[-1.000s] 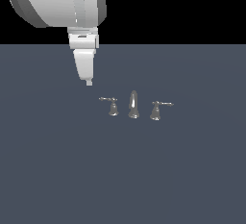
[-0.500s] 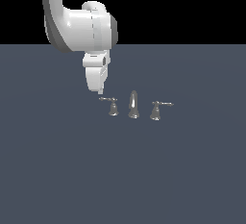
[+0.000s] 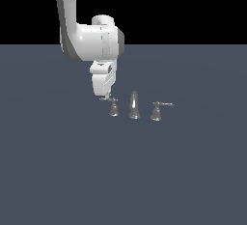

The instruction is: Turn on the faucet by rotating a designated handle.

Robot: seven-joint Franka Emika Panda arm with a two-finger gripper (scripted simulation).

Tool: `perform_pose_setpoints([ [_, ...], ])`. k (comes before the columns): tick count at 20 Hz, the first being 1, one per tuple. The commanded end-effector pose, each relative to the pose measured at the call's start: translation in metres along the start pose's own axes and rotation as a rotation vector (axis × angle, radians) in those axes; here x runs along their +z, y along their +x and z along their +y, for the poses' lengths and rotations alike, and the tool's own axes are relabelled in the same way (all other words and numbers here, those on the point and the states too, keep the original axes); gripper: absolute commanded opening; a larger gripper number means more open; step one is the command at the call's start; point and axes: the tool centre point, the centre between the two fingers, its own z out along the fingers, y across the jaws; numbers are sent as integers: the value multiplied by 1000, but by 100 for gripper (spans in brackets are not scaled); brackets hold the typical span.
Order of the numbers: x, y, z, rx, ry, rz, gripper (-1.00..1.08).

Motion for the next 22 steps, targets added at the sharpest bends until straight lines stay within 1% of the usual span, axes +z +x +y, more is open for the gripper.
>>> perform_pose_setpoints([
  [1,2,2,-3,14,1,-1,-100],
  [8,3,2,-4,16,0,-1,-100],
  [20,3,-18,34,16,0,-1,-100],
  [21,3,-18,34,16,0,-1,-100],
  [22,2,-9,26,28,8,0,-100],
])
